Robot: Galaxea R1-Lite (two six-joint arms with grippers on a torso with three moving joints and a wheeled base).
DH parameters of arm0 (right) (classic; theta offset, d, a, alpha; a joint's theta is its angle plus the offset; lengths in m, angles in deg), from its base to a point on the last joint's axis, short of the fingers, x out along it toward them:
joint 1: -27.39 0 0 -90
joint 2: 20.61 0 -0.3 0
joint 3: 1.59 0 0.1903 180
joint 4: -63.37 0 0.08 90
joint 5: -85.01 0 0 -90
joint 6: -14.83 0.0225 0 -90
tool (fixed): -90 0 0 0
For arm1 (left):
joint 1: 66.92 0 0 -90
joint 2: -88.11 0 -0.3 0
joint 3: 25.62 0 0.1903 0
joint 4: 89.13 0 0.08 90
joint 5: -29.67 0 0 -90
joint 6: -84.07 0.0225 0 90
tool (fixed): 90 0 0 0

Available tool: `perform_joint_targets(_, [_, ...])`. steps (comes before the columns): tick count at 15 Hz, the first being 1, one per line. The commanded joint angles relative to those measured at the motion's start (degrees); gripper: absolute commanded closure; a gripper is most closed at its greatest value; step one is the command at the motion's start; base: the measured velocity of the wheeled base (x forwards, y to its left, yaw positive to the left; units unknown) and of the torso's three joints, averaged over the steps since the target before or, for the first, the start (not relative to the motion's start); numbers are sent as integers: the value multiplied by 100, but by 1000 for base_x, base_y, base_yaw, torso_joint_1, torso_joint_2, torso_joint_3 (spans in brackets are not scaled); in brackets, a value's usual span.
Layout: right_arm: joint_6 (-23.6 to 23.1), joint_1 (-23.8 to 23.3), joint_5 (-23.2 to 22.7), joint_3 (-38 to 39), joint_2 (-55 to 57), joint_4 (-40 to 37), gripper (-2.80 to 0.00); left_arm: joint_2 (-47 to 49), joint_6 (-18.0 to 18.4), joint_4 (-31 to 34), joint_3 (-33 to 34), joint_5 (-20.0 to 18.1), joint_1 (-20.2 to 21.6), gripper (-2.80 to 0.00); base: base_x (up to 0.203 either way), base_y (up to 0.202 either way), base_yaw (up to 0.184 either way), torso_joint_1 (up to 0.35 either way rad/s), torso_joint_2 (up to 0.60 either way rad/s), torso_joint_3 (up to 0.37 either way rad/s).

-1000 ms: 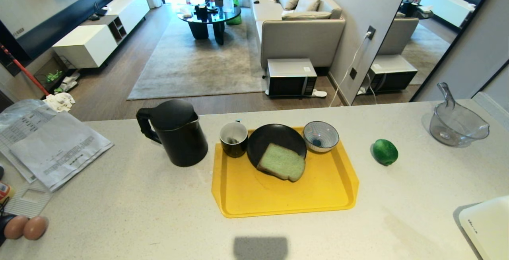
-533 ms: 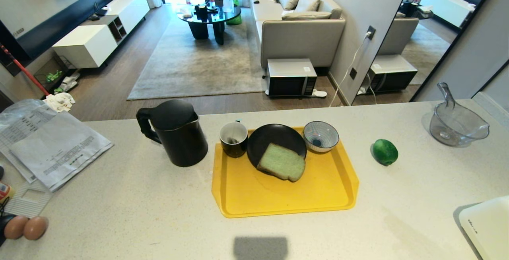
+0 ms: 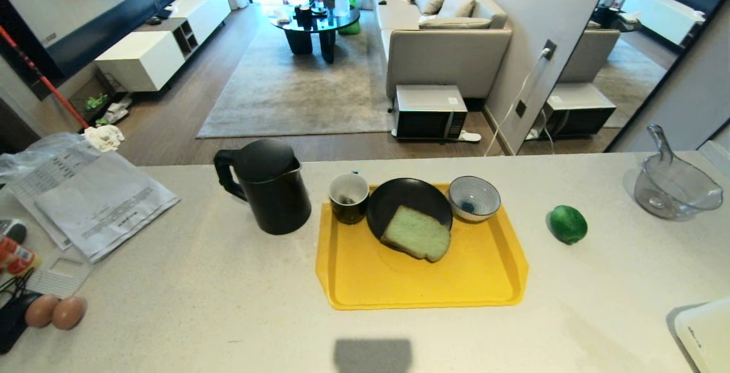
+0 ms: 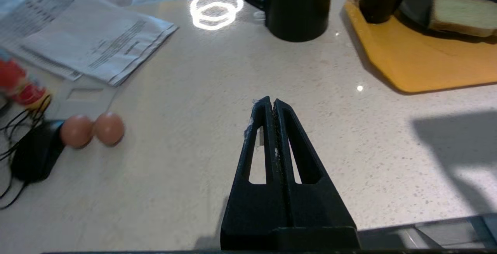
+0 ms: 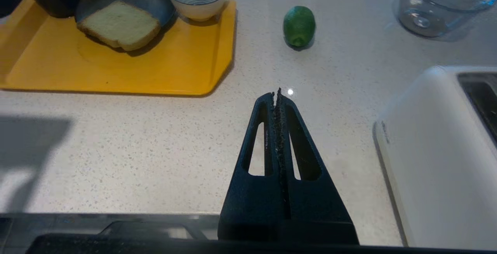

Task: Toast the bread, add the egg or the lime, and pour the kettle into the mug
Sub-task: Pick up the bread slice

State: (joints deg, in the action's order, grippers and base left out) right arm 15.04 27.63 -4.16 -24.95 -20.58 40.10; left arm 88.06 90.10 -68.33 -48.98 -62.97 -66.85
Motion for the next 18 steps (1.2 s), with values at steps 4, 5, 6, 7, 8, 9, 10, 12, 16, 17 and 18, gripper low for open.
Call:
perform_joint_targets(4, [6, 2, -3, 0, -2, -1, 0, -13, 3, -8, 97, 0, 1, 0, 0, -4, 113, 5, 2, 0])
perform_joint_targets(5, [14, 2, -3, 0, -2, -1, 0, -13, 3, -8, 97, 0, 1, 0, 0, 0, 0, 0, 0, 0])
perform_joint_targets(6, [6, 2, -12, 0, -2, -1, 0, -13, 3, -8, 97, 0, 1, 0, 0, 0, 0, 0, 0, 0])
perform_joint_targets(7, [-29, 2, -38, 0, -2, -1, 0, -13, 3, -8, 97, 0, 1, 0, 0, 0, 0, 0, 0, 0])
perform_joint_targets(8, [-21, 2, -47, 0, -2, -1, 0, -13, 3, 1, 97, 0, 1, 0, 0, 0, 0, 0, 0, 0])
perform_joint_targets(9, [-21, 2, -47, 0, -2, -1, 0, -13, 3, -5, 97, 0, 1, 0, 0, 0, 0, 0, 0, 0])
perform_joint_targets(10, [-30, 2, -56, 0, -2, -1, 0, -13, 3, 1, 97, 0, 1, 0, 0, 0, 0, 0, 0, 0])
perform_joint_targets(12, [-118, 2, -83, -18, -2, -27, 0, -13, 3, -8, 97, 0, 1, 0, 0, 0, 0, 0, 0, 0])
perform_joint_targets(16, [-81, 2, -223, -554, 86, -161, 0, -13, 3, -6, 97, 0, 1, 0, 0, 0, 0, 0, 0, 0])
perform_joint_targets(17, [61, 3, -298, -1099, 276, -367, 0, -13, 3, -8, 97, 0, 1, 0, 0, 0, 0, 0, 0, 0])
perform_joint_targets(18, [211, 2, -410, -1689, 548, -607, 0, -13, 3, -8, 97, 0, 1, 0, 0, 0, 0, 0, 0, 0])
